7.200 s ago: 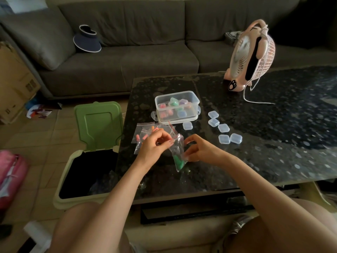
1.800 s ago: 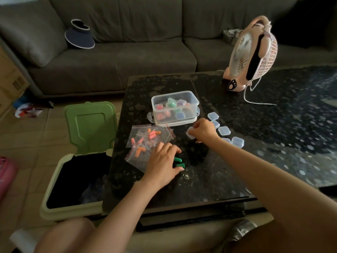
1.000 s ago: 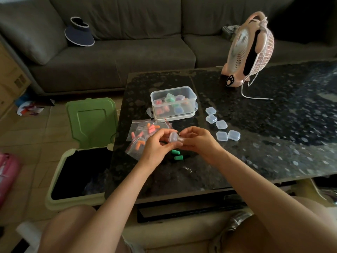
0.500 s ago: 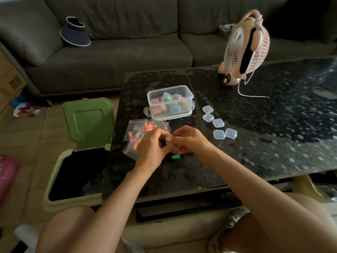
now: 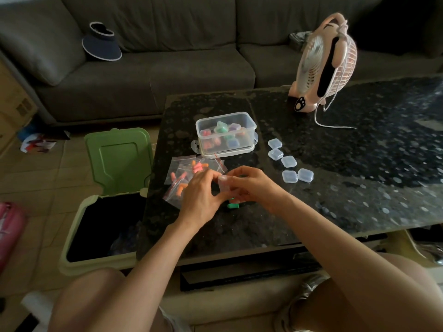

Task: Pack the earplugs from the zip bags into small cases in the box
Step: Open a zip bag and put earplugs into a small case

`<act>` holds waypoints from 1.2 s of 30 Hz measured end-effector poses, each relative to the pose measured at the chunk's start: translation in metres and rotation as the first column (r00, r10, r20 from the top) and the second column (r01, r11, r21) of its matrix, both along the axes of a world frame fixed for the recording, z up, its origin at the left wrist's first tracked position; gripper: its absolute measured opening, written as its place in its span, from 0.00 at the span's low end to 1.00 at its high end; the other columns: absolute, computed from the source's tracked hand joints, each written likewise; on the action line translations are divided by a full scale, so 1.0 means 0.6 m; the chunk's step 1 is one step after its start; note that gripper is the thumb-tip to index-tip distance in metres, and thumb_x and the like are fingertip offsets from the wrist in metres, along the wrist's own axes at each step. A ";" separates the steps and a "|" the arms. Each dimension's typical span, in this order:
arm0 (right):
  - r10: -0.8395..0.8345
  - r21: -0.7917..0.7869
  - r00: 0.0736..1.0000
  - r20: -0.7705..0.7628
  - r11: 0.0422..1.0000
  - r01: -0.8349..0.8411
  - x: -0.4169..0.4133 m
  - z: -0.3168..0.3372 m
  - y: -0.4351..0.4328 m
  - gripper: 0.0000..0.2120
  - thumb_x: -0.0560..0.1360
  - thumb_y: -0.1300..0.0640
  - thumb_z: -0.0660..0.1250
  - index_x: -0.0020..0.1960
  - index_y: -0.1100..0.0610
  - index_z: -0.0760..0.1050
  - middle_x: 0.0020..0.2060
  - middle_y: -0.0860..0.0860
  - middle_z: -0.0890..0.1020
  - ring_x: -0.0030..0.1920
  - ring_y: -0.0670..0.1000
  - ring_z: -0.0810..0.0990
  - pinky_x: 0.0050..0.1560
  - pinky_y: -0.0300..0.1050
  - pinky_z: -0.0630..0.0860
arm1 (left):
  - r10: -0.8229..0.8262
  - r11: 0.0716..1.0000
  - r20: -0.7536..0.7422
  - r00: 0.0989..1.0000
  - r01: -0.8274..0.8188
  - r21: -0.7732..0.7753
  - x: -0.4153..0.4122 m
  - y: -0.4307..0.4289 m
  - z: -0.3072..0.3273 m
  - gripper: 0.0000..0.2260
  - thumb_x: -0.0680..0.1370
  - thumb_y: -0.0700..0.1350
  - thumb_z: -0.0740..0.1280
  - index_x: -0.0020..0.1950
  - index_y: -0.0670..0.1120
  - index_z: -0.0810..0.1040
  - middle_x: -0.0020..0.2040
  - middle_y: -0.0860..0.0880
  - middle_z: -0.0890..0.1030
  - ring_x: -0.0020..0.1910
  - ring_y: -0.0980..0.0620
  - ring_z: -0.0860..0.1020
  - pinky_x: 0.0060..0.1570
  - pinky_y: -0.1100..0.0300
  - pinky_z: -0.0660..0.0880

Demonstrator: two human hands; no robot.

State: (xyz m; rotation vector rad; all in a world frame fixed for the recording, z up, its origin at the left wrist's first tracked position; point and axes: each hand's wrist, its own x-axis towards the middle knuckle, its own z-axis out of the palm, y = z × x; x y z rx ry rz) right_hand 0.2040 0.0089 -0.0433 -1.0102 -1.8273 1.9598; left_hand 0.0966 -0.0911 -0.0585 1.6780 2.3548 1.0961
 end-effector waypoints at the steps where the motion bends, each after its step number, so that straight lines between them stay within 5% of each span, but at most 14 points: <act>1: 0.003 0.010 1.000 0.012 1.000 -0.003 0.000 -0.001 -0.002 0.18 0.72 0.54 0.72 0.56 0.63 0.74 0.37 0.54 0.81 0.32 0.47 0.81 0.38 0.42 0.80 | -0.003 1.000 -0.009 1.000 0.003 -0.008 0.001 0.001 -0.002 0.14 0.72 0.49 0.72 0.52 0.41 0.77 0.57 0.45 0.79 0.65 0.47 0.70 0.54 0.66 0.56; 7: 0.002 -0.036 1.000 0.004 0.999 -0.002 0.003 -0.003 0.007 0.14 0.71 0.58 0.73 0.53 0.62 0.75 0.36 0.54 0.80 0.33 0.49 0.79 0.40 0.43 0.80 | 0.002 1.000 -0.060 0.998 -0.002 0.007 0.008 -0.001 0.001 0.16 0.71 0.49 0.73 0.54 0.43 0.77 0.57 0.47 0.79 0.64 0.48 0.71 0.55 0.61 0.54; 15: 0.018 -0.122 0.998 -0.067 0.992 -0.026 0.001 -0.002 0.014 0.13 0.72 0.61 0.71 0.55 0.63 0.76 0.40 0.56 0.81 0.39 0.52 0.80 0.46 0.47 0.79 | -0.028 0.998 -0.007 1.000 0.028 0.050 0.008 -0.002 0.012 0.17 0.69 0.45 0.75 0.54 0.40 0.78 0.56 0.44 0.79 0.63 0.46 0.71 0.47 0.81 0.48; 19: 0.025 -0.122 0.998 -0.058 0.992 -0.032 -0.001 -0.005 0.011 0.15 0.72 0.59 0.72 0.56 0.63 0.76 0.41 0.56 0.81 0.40 0.53 0.79 0.48 0.47 0.80 | -0.029 1.000 -0.002 1.000 0.029 0.006 0.007 -0.001 0.008 0.16 0.71 0.47 0.73 0.54 0.41 0.76 0.60 0.45 0.77 0.66 0.47 0.69 0.54 0.70 0.50; 25: 0.040 -0.124 0.997 -0.070 0.991 -0.048 0.004 -0.002 0.013 0.13 0.73 0.59 0.70 0.56 0.62 0.76 0.41 0.55 0.82 0.38 0.51 0.81 0.44 0.44 0.80 | -0.005 1.000 0.038 0.999 0.005 0.021 0.001 0.001 0.005 0.18 0.69 0.48 0.74 0.54 0.42 0.77 0.62 0.46 0.76 0.68 0.47 0.68 0.52 0.74 0.51; 27: 0.033 -0.126 0.996 -0.083 0.991 -0.044 0.006 0.000 0.017 0.12 0.74 0.61 0.68 0.57 0.63 0.76 0.43 0.58 0.82 0.39 0.52 0.81 0.44 0.44 0.81 | 0.010 1.000 0.057 0.998 -0.011 0.016 0.000 0.001 0.006 0.18 0.69 0.48 0.75 0.54 0.42 0.77 0.62 0.45 0.76 0.63 0.47 0.72 0.53 0.69 0.56; 30: 0.018 -0.112 0.996 -0.084 0.993 -0.027 0.008 0.003 0.021 0.11 0.76 0.62 0.66 0.57 0.63 0.76 0.46 0.61 0.82 0.41 0.54 0.82 0.45 0.45 0.82 | -0.003 0.999 0.135 0.991 -0.002 0.033 -0.007 0.002 0.003 0.18 0.68 0.48 0.76 0.52 0.42 0.76 0.56 0.46 0.78 0.54 0.53 0.74 0.49 0.81 0.59; 33: 0.057 -0.073 0.997 -0.049 0.995 -0.061 0.005 0.002 0.013 0.15 0.77 0.55 0.67 0.58 0.63 0.75 0.46 0.60 0.82 0.40 0.53 0.83 0.44 0.46 0.81 | -0.003 1.000 0.085 0.996 0.001 0.015 -0.010 0.002 0.002 0.17 0.68 0.49 0.75 0.50 0.43 0.75 0.56 0.46 0.78 0.57 0.49 0.75 0.58 0.66 0.66; 36: 0.031 -0.033 0.999 -0.005 0.999 -0.032 -0.001 0.000 0.006 0.14 0.74 0.56 0.70 0.55 0.62 0.76 0.39 0.55 0.81 0.34 0.49 0.81 0.37 0.41 0.79 | 0.007 1.000 -0.004 1.000 -0.007 0.008 -0.002 -0.001 0.007 0.16 0.69 0.48 0.75 0.51 0.42 0.77 0.60 0.45 0.77 0.65 0.47 0.70 0.57 0.62 0.57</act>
